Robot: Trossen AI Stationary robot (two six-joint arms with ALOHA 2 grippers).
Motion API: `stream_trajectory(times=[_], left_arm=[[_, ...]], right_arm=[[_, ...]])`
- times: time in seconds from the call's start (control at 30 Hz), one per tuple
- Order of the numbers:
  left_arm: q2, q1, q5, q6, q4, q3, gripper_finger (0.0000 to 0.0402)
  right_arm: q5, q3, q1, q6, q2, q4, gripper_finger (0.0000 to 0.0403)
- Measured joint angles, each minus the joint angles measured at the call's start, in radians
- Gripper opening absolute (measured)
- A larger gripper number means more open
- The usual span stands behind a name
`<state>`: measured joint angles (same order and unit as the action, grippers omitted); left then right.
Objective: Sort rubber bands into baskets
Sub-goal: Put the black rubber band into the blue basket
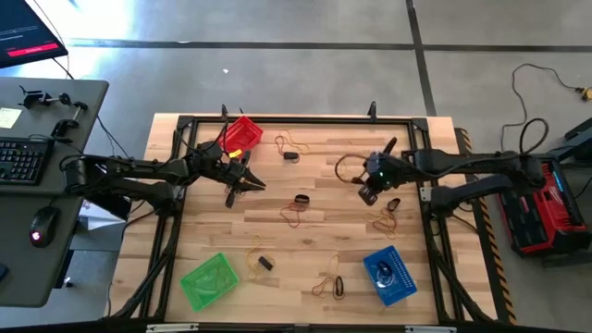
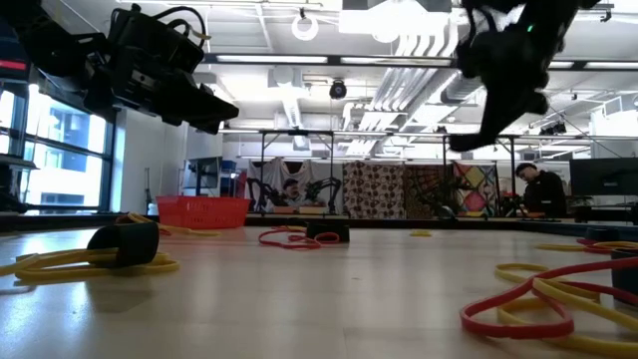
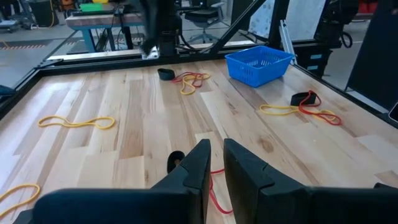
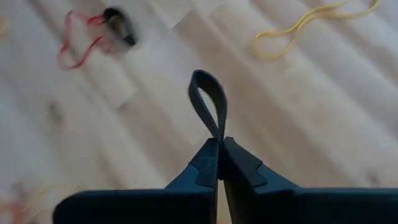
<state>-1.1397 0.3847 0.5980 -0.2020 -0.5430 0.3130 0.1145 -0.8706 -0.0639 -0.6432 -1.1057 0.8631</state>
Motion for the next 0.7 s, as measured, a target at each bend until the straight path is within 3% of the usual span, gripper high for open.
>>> stream_trajectory(times=[0.3,0.7], left_arm=[[0.000,0.000,0.000,0.000,0.000,0.000,0.0035],[0.000,0.000,0.000,0.016,0.000,0.000,0.0035]], right_arm=[[-0.139,-0.051,0.308,-0.353,0.000,0.083,0.0001],[-0.073,-0.051,0.687,-0.911,-0.007,0.092,0.0000]])
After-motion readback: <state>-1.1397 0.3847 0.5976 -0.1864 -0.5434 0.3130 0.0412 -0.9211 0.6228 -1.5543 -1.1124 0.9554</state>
